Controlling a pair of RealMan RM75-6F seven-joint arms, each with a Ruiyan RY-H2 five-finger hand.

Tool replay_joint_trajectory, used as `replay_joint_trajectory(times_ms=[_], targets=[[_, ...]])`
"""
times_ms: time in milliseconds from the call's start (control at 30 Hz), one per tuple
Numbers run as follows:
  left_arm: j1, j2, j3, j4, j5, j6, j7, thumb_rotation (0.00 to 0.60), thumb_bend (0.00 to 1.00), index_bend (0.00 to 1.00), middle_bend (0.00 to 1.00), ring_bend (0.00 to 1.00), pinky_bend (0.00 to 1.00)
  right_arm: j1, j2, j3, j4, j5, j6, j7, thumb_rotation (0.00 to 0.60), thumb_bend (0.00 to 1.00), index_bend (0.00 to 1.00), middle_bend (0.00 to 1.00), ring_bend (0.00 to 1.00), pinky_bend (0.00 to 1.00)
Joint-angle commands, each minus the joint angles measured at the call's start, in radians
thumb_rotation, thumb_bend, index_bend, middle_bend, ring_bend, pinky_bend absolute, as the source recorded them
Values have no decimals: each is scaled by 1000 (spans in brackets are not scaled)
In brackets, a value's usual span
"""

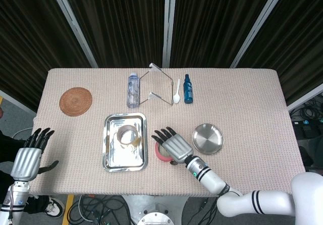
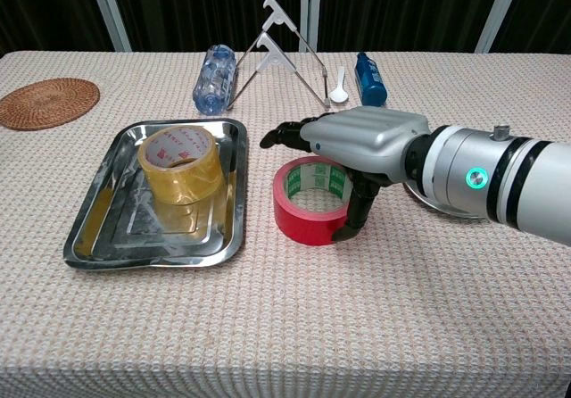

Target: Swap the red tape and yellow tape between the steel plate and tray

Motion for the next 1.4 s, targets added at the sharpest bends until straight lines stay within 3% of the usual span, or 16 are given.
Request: replay_joint_trajectory(times_ms=[33, 267, 500, 733, 967, 1267, 1400], targets=[[-17, 4, -9, -5, 7, -10, 1, 600, 105, 107, 73, 0, 166, -39, 72, -12, -66, -69, 69, 39, 600, 0, 0, 0, 0, 0], [-159, 17, -52, -64, 73, -125, -4, 600, 104, 107, 74, 0, 166, -228, 307, -47, -182, -240, 338, 195, 600, 0, 0, 0, 0, 0], [-337, -27, -83, -104, 117, -310, -2, 600, 105, 91, 73, 0, 167, -387, 452, -65, -149, -281, 499, 400, 600, 0, 0, 0, 0, 0], [-458, -95, -115, -72, 59, -461, -14, 600, 105, 73, 59, 0, 166, -455, 478, -57, -61, -272, 514, 565, 600, 0, 0, 0, 0, 0], [-544, -92, -100, -80, 4, -614, 3, 600, 107, 73, 51, 0, 153, -481, 473, -38, -1, -278, 505, 635, 600, 0, 0, 0, 0, 0], [-594, -138, -95, -21, -54, -670, 22, 600, 107, 72, 51, 0, 152, -507, 461, -23, 42, -289, 500, 672, 600, 0, 0, 0, 0, 0], [-614, -142, -86, -8, -72, -701, 34, 600, 114, 80, 129, 0, 153, -516, 457, -16, 56, -295, 499, 684, 600, 0, 0, 0, 0, 0]])
